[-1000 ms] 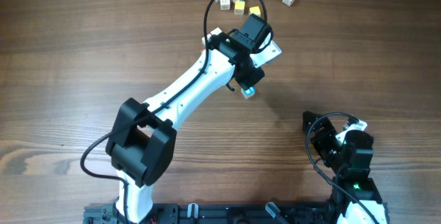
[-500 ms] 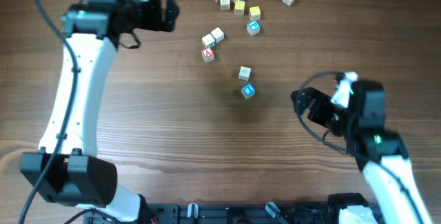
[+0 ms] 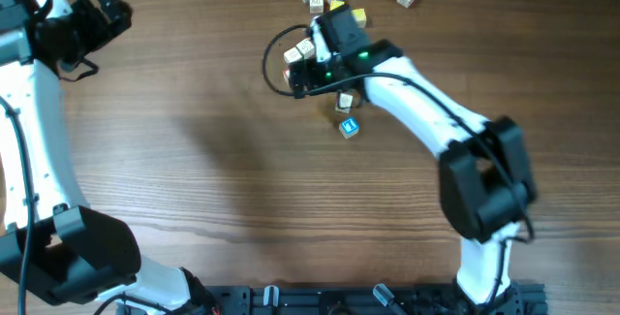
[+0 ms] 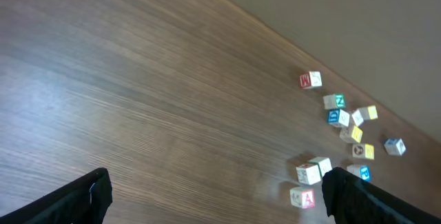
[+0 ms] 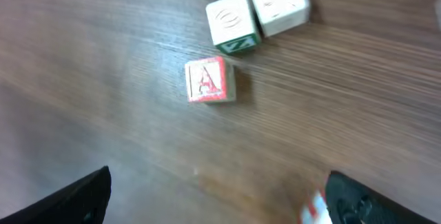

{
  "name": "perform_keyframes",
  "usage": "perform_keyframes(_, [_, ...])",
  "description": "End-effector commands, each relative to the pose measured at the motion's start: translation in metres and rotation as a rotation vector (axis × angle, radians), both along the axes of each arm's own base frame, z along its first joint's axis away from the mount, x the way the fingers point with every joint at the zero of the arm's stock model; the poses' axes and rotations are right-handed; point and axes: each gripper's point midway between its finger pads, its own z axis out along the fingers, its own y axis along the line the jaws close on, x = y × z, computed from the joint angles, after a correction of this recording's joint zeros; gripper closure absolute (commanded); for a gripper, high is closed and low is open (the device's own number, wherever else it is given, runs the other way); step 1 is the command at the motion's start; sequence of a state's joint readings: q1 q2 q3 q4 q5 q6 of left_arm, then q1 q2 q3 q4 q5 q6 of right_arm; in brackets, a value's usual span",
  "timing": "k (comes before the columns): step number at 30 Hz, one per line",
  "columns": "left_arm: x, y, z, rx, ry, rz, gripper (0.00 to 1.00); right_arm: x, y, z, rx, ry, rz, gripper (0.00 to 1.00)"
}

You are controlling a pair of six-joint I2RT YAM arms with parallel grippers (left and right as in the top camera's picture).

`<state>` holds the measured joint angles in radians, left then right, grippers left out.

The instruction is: Form a tower

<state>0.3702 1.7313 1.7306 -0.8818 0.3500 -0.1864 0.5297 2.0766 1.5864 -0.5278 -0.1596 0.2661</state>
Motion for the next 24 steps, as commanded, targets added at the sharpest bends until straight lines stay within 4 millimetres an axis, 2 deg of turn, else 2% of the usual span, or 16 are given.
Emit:
perform_keyframes(1, [0.001, -0.007, -0.005, -0.027, 0.010, -0.007, 0.00, 0.021, 0.016, -0.031, -0.031, -0.068, 0.037, 0.01])
perform_keyframes(3, [0.001, -0.005, -0.006, -0.021, 0.012, -0.002, 0.00, 0.030, 0.024, -0.052, -0.053, -0.108, 0.054, 0.01])
perform_keyframes(6, [0.000, -0.002, -0.007, -0.008, 0.018, 0.011, 0.00, 0.043, 0.026, -0.060, -0.093, -0.184, 0.030, 0.05])
perform_keyframes(9, [0.001, -0.002, -0.008, -0.009, 0.021, 0.010, 0.00, 0.041, 0.037, -0.071, -0.104, -0.204, 0.073, 0.19])
perform_keyframes(10, [0.001, -0.002, -0.009, -0.010, 0.022, 0.010, 0.00, 0.039, 0.041, -0.073, -0.111, -0.213, 0.096, 0.29])
perform_keyframes(12, [0.000, -0.002, -0.009, -0.011, 0.025, 0.010, 0.00, 0.034, 0.048, -0.074, -0.126, -0.222, 0.103, 0.58])
perform_keyframes(14, [0.000, -0.002, -0.009, -0.012, 0.025, 0.010, 0.00, 0.034, 0.048, -0.068, -0.130, -0.230, 0.092, 0.75])
perform_keyframes(15, [-0.001, -0.002, -0.010, -0.013, 0.029, 0.010, 0.00, 0.034, 0.049, -0.053, -0.119, -0.242, 0.087, 0.81])
perform_keyframes(16, [-0.001, -0.002, -0.010, -0.013, 0.029, 0.010, 0.00, 0.035, 0.049, -0.031, -0.098, -0.266, 0.077, 0.81])
perform_keyframes(17, [-0.001, -0.002, -0.010, -0.013, 0.028, 0.010, 0.00, 0.033, 0.048, 0.009, -0.069, -0.299, 0.064, 0.84])
perform_keyframes(18, [-0.001, -0.002, -0.010, -0.013, 0.028, 0.010, 0.00, 0.027, 0.043, 0.038, -0.059, -0.314, 0.062, 0.87])
perform_keyframes(20, [-0.001, -0.003, -0.010, -0.014, 0.028, 0.011, 0.00, -0.002, 0.022, 0.107, -0.051, -0.329, 0.059, 0.86])
perform_keyframes(21, [-0.001, -0.003, -0.010, -0.014, 0.029, 0.010, 0.00, -0.016, 0.009, 0.131, -0.055, -0.326, 0.056, 0.84])
perform_keyframes(22, [-0.001, -0.003, -0.010, -0.013, 0.029, 0.010, 0.00, -0.034, -0.007, 0.147, -0.075, -0.304, 0.053, 0.83])
perform_keyframes(23, [-0.001, -0.003, -0.010, -0.014, 0.030, 0.010, 0.00, -0.056, -0.029, 0.151, -0.119, -0.244, 0.051, 0.82])
perform_keyframes(24, [-0.002, -0.003, -0.010, -0.015, 0.033, 0.010, 0.00, -0.067, -0.039, 0.148, -0.146, -0.201, 0.051, 0.83])
